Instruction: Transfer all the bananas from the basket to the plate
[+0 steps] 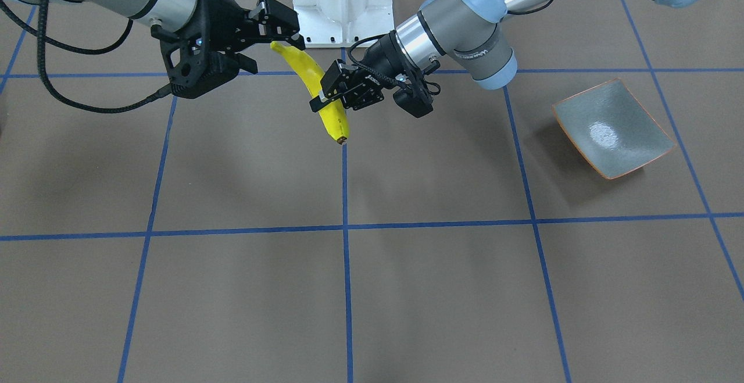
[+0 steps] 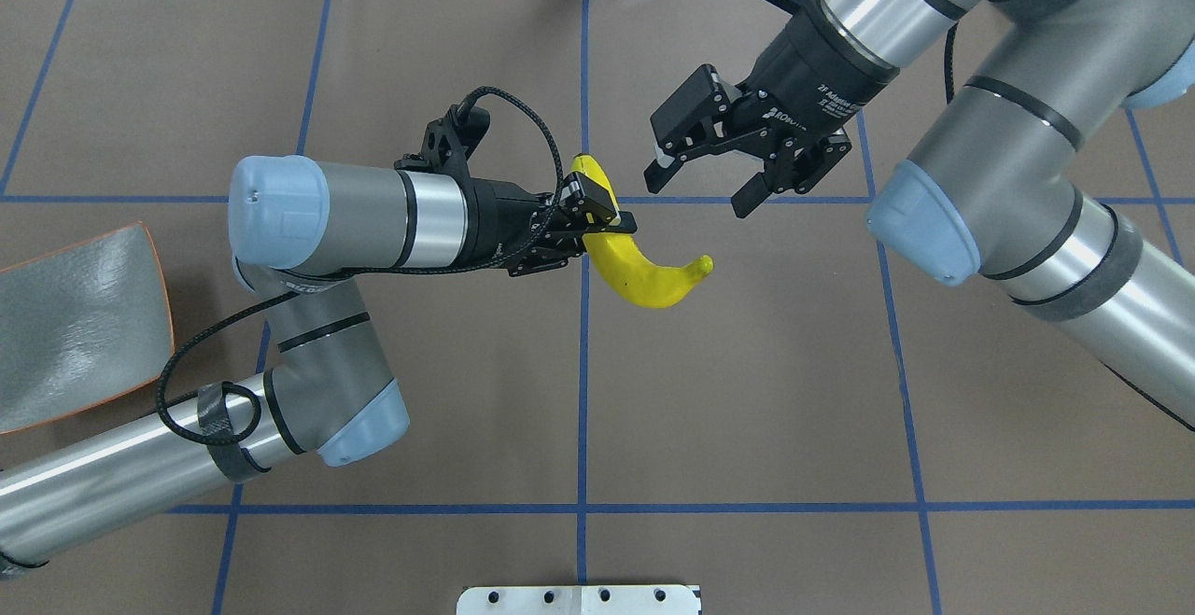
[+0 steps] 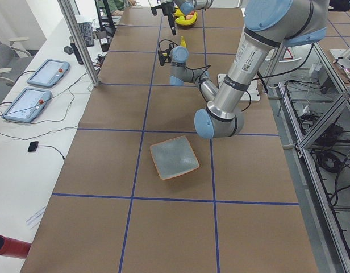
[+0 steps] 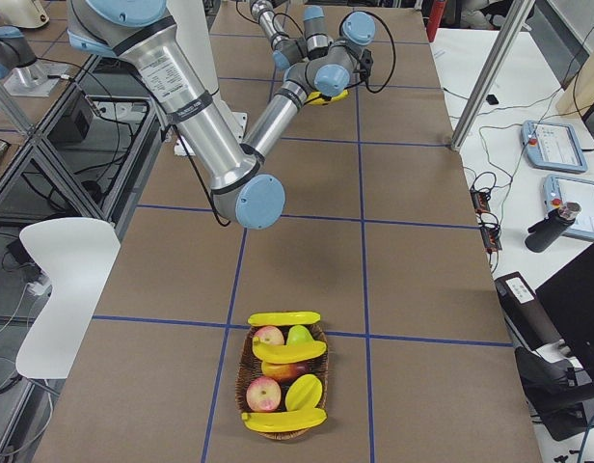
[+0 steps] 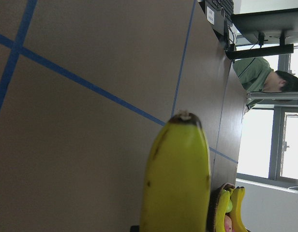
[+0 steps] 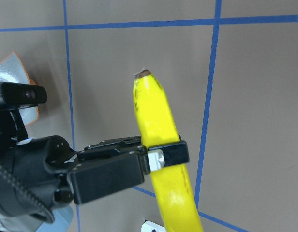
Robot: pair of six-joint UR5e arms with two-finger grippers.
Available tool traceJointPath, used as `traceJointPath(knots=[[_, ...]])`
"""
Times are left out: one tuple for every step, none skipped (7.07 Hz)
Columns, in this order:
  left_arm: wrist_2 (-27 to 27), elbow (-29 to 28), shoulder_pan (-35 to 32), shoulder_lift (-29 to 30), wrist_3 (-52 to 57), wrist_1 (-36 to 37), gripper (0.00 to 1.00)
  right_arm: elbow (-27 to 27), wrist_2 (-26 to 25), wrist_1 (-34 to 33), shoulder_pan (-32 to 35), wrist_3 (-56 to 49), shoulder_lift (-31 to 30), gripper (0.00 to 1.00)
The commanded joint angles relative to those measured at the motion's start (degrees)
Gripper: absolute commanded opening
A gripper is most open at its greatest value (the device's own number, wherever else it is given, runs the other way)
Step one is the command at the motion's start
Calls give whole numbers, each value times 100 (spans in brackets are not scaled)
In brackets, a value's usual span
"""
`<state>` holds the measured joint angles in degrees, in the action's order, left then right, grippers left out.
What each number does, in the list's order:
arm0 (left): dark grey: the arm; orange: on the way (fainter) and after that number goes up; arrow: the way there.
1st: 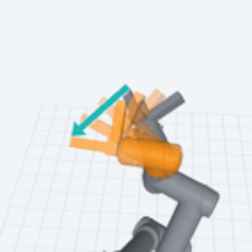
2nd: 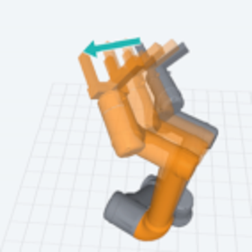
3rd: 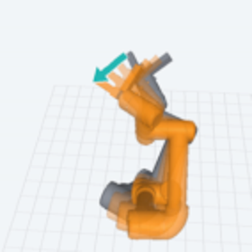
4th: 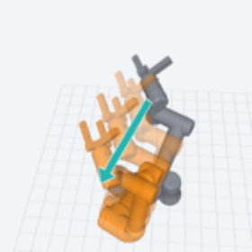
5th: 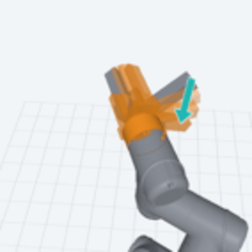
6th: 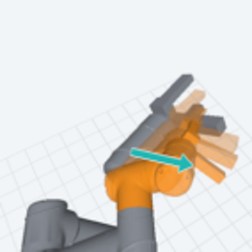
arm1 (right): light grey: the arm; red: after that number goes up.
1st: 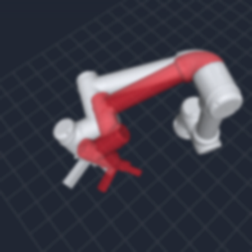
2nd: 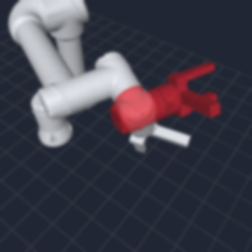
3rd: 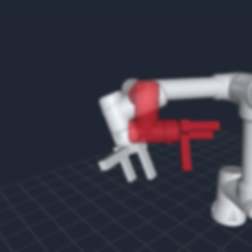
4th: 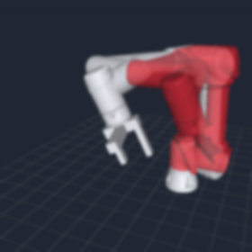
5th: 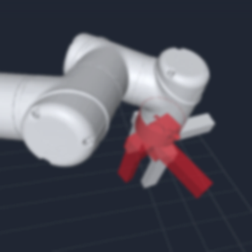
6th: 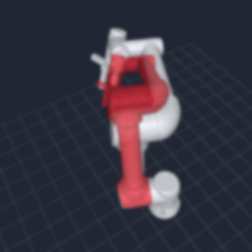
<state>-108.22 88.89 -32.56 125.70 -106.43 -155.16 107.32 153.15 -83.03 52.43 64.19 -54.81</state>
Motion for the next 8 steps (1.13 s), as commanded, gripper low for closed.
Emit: traceJointPath(knots=[[-694, 23, -711, -491, 43, 12, 0, 376, -152, -11, 537, -64, -450, 100], [-1049, 58, -1134, -842, 226, -6, 0, 560, -606, -11, 662, -65, -643, 100], [-1139, 275, -1408, -1490, 515, -6, 0, 571, -1072, -20, 716, -91, -784, 100], [-1158, 608, -1637, -2253, 744, -6, 0, 562, -1738, -29, 620, -213, -977, 99], [-1288, 803, -1944, -2878, 1042, -6, 0, 441, -2223, -81, 567, -762, -1223, 99], [-1629, 840, -2243, -3294, 1489, -14, 0, 135, -2332, -82, 741, -1385, -1364, 99], [-1850, 840, -2402, -3750, 1859, -41, 0, -25, -2360, -82, 864, -1853, -1574, 99], [-1852, 884, -2413, -4120, 2132, -58, 0, -61, -2386, -82, 857, -2014, -1733, 99]])
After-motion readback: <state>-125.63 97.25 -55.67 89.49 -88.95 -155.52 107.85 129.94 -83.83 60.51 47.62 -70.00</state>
